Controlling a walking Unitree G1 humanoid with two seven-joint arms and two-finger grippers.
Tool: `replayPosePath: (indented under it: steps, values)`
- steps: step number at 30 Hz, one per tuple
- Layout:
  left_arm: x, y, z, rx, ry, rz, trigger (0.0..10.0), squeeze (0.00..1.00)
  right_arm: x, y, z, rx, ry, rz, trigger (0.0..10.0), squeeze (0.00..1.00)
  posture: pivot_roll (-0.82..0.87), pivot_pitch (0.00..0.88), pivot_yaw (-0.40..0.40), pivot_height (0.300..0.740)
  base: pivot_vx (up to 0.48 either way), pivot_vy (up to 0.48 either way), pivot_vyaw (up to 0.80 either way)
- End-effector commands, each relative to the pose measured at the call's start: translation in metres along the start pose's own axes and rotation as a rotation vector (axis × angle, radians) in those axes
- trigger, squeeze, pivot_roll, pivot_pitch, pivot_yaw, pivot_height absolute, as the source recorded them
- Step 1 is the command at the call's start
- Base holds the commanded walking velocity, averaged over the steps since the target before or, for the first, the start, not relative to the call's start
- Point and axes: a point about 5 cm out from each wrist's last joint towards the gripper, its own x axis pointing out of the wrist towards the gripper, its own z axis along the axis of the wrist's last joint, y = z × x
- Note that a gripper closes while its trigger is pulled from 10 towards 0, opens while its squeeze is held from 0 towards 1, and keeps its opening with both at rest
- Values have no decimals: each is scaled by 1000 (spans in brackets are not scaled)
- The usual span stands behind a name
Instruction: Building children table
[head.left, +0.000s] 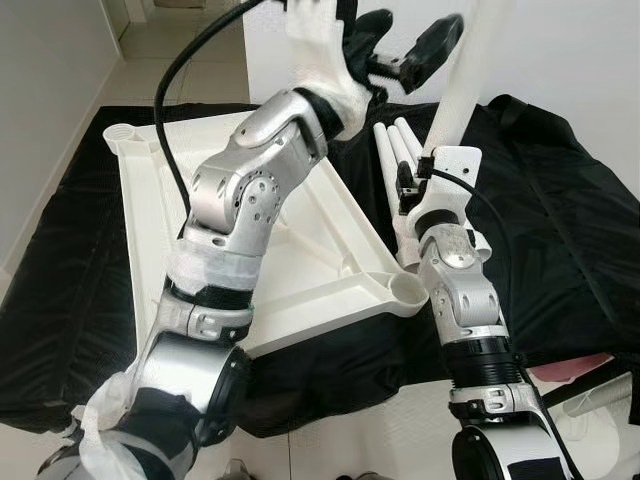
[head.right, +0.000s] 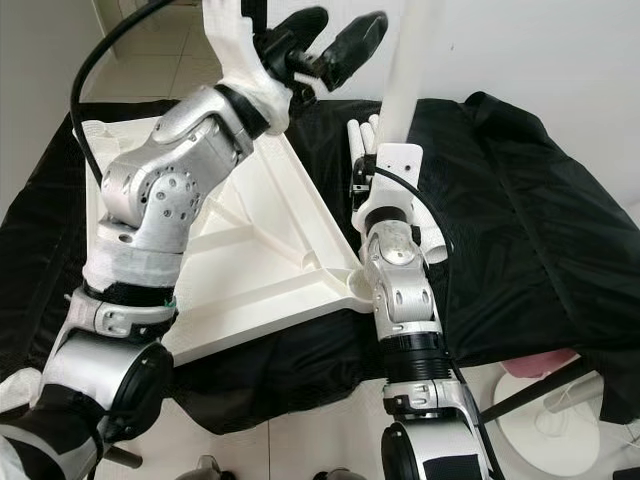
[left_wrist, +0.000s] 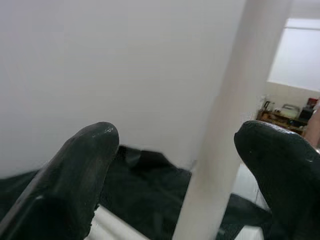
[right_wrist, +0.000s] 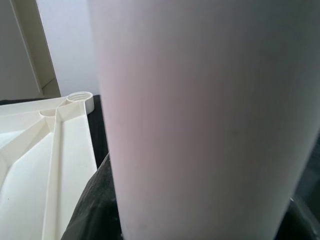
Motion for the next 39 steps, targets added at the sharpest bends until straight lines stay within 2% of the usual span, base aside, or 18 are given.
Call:
replayPosePath:
  steps: [1, 2, 4, 8, 13, 16, 20, 22, 23, 25, 32, 39]
  values:
    - [-2, -1, -4, 20, 26, 8, 10000, 0, -2, -1, 2, 10, -18, -3, 10000, 0, -42, 65, -15, 740, 0, 0, 0]
    - [-2, -1, -4, 20, 26, 8, 10000, 0, -2, -1, 2, 10, -18, -3, 10000, 0, -42, 65, -15, 740, 0, 0, 0]
    - [-15, 4, -20, 21, 65, 52, 10000, 0, -7, -3, 1, 10, -21, -4, 10000, 0, -43, 65, -14, 740, 0, 0, 0]
    - [-25, 4, -32, 21, 91, 66, 10000, 0, -10, -7, -1, -4, -34, -5, 10000, 0, -42, 64, -17, 740, 0, 0, 0]
    - [-32, 3, -37, 40, 102, 54, 10000, 0, -13, -8, -3, -11, -40, 13, 10000, 0, -36, 65, -24, 740, 0, 0, 0]
    - [-46, 4, -50, 75, 163, 54, 10000, 0, -19, -9, -5, -5, -46, 61, 10000, 0, -32, 64, -26, 740, 0, 0, 0]
    - [-49, 4, -54, 77, 178, 53, 10000, 0, -20, -9, -6, -4, -49, 71, 10000, 0, -32, 65, -26, 740, 0, 0, 0]
    - [-59, 2, -67, 144, 234, 55, 10000, 0, -26, -8, -5, 5, -67, 109, 10000, 0, -31, 66, -25, 740, 0, 0, 0]
    - [-59, 2, -67, 144, 234, 55, 10000, 0, -26, -8, -5, 5, -67, 109, 10000, 0, -31, 66, -25, 740, 0, 0, 0]
    - [-70, -1, -80, 197, 288, 47, 10000, 0, -30, -6, -5, 10, -76, 134, 10000, 0, -30, 67, -25, 740, 0, 0, 0]
    - [-81, -8, -95, 196, 353, 0, 10000, 0, -32, -5, -6, 4, -81, 152, 10000, 0, -30, 67, -25, 740, 0, 0, 0]
    - [-97, -23, -113, 198, 442, -103, 10000, 0, -36, -3, -7, -3, -85, 194, 10000, 0, -23, 64, -29, 740, 0, 0, 0]
